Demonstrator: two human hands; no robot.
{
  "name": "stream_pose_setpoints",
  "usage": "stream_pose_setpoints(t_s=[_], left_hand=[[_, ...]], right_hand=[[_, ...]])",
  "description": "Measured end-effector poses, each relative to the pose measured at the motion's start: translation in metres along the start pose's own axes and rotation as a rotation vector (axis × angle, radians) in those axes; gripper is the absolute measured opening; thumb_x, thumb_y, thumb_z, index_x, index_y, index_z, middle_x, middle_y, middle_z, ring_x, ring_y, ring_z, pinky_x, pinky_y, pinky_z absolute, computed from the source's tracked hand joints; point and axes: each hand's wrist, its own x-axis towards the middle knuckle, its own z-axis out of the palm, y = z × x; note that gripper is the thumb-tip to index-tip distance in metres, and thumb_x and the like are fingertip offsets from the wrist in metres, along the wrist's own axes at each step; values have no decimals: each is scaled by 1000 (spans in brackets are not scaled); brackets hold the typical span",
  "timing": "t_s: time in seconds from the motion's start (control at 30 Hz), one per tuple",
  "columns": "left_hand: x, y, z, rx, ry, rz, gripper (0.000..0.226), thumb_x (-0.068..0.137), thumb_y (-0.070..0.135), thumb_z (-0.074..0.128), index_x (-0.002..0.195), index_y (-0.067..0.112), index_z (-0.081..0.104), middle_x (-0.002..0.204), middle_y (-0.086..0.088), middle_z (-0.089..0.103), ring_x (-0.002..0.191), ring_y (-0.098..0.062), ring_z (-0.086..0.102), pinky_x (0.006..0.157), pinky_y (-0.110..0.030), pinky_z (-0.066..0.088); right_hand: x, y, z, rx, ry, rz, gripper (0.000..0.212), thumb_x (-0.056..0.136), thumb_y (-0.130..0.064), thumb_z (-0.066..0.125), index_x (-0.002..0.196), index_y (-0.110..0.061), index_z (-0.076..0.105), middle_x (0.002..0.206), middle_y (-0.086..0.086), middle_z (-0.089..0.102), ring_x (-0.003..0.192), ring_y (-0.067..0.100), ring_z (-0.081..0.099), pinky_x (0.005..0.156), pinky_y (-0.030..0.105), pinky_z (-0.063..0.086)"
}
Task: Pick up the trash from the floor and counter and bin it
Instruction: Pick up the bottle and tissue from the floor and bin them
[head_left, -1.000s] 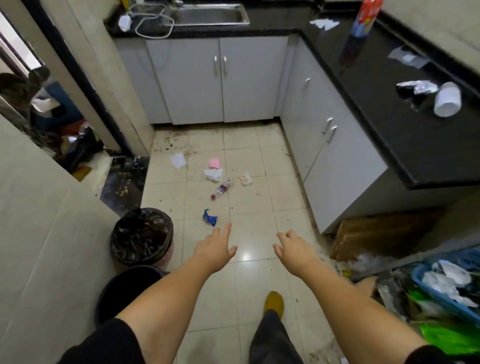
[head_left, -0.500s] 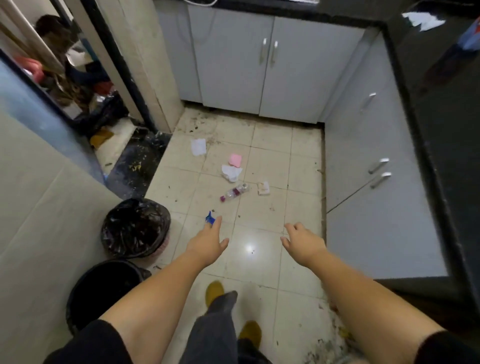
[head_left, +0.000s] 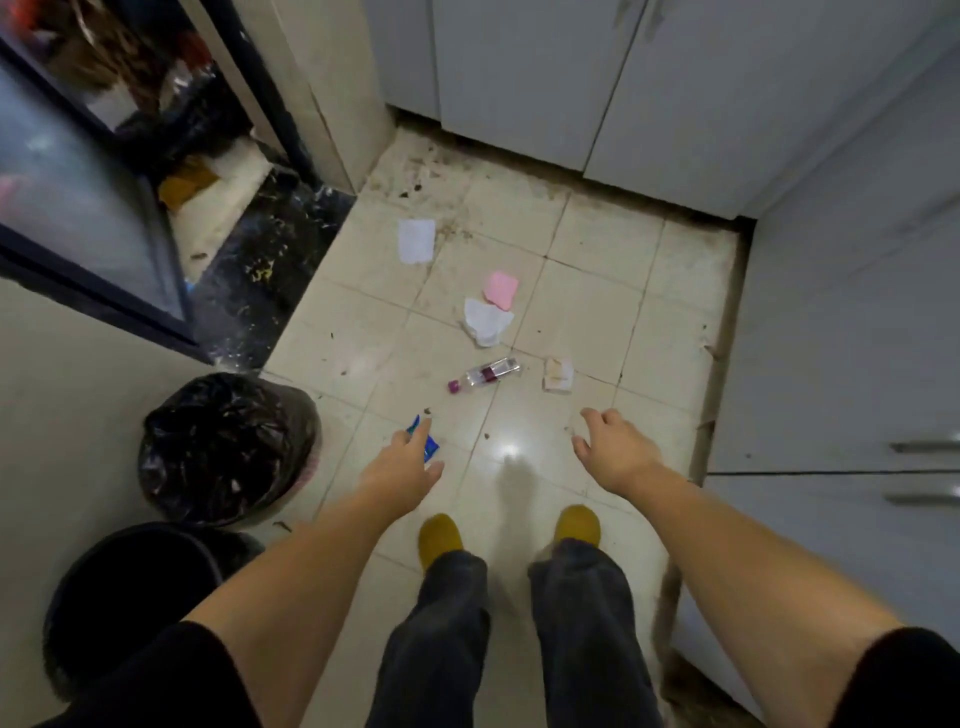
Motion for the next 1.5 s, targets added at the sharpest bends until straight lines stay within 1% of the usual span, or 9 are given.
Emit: stream_pose_setpoints(t_s=[0.3,0.5,0.6,0.7,0.8,1.1,1.23,1.37,1.5], left_hand=[[238,-46,141,-94,-3,-165,71,94,43,48,153,24,11,152,-13,30,128,-32,46,103,-44,46],[356,-104,218,-105,60,-300,82,88,49,56,152,28,9,158,-14,12,138,-38,32,107,-51,43],[397,-124,240,-203,62,-393,89,82,52,62,151,30,9,153,-16,15,127,-42,43,103,-51,47],[414,-124,259,-203,112,-403,67,85,32,64,139,24,24,141,-17,26,117,-39,45,90,-44,53],[418,-121,266,-158,169,-387,45,87,5,51,126,19,34,130,-17,31,102,-33,46,73,-36,50],[423,-114,253,-198,302,-275,34,93,1,44,121,14,57,118,-13,56,102,-27,56,88,-34,46],[428,-92,214,-190,355,-252,29,87,-2,43,102,11,64,101,-10,61,88,-22,52,71,-32,43],[439,-69,186,-171,342,-182,23,89,17,42,107,16,56,84,-6,61,72,-23,56,62,-32,47],[458,-64,194,14,169,-59,82,83,63,50,148,26,19,113,-7,66,96,-25,65,82,-34,56]], right_hand=[[254,54,129,-115,-61,-47,48,100,-37,36,143,-17,30,141,14,39,123,33,44,90,44,47],[392,83,201,-108,-13,-23,62,96,-41,43,149,-26,17,157,10,15,138,34,28,104,48,40],[444,85,218,-45,17,-13,67,93,-39,48,150,-32,13,161,7,3,142,36,20,109,52,34],[477,85,229,-4,7,15,73,91,-37,55,150,-34,12,161,7,-3,143,41,18,111,55,32],[490,84,239,3,-40,33,69,89,-35,57,147,-30,20,157,13,4,134,45,29,109,54,36],[500,92,250,-3,147,-2,38,94,-2,36,130,-11,44,131,17,38,121,41,37,96,47,44],[511,91,217,-29,168,22,26,90,-5,44,103,-5,66,108,16,59,94,33,55,81,33,45],[519,43,161,-41,306,-23,27,85,-12,45,105,-10,64,107,16,65,82,29,50,73,29,41],[534,-22,146,-161,274,-185,64,90,-55,42,140,-16,36,120,14,63,105,31,61,75,34,44]])
